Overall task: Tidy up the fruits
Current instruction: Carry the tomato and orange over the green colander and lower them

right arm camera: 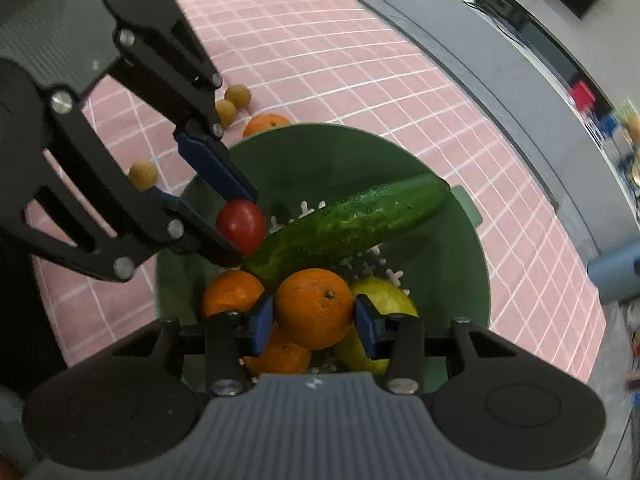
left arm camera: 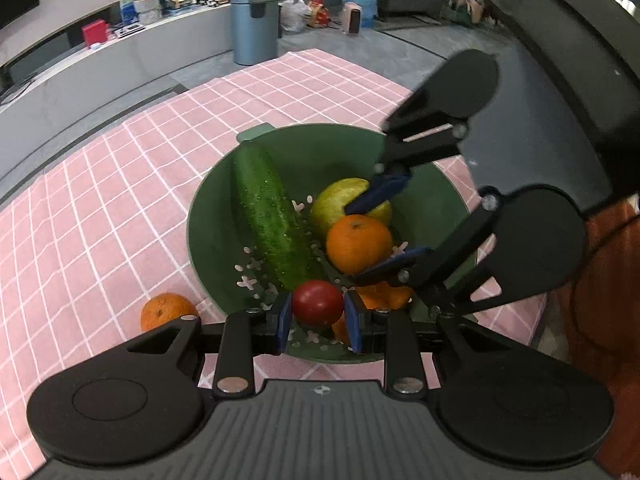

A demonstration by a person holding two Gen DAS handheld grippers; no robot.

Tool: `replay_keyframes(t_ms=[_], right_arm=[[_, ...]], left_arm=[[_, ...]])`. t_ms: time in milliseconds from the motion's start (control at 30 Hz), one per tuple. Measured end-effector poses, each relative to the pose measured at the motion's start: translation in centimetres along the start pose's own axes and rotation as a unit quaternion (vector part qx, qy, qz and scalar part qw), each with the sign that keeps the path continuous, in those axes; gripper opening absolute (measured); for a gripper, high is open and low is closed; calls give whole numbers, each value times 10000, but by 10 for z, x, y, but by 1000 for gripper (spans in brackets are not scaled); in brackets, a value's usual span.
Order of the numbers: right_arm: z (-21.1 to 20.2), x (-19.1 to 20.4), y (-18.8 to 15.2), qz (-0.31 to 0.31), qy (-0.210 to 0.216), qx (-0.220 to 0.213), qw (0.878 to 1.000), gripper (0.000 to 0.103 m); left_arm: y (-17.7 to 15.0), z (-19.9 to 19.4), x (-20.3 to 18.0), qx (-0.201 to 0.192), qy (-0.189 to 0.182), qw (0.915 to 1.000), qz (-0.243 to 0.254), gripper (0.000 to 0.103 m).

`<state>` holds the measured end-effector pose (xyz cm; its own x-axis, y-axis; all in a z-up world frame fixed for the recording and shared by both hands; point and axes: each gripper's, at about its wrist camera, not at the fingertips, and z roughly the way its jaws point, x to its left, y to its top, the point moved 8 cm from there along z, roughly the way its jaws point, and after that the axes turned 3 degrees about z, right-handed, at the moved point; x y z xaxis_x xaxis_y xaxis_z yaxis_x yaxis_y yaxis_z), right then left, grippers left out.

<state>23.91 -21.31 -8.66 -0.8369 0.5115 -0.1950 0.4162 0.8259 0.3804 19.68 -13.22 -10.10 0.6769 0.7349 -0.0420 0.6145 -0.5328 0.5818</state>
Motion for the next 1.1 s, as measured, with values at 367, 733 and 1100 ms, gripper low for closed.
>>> replay_keyframes(t_ms=[367, 733, 1100], right_arm=[[3, 4, 3, -350, 195, -34, 9992, 42], [-13, 10, -5, -349, 112, -70, 9993, 55], [-22, 9, -13, -211, -109, 8, 9997, 56]], left_arm=[[0, 8, 3, 237, 35, 9997, 68, 31], [5, 20, -2, 459, -118, 9987, 164, 32], [8, 21, 8, 613, -101, 9978, -212, 54]])
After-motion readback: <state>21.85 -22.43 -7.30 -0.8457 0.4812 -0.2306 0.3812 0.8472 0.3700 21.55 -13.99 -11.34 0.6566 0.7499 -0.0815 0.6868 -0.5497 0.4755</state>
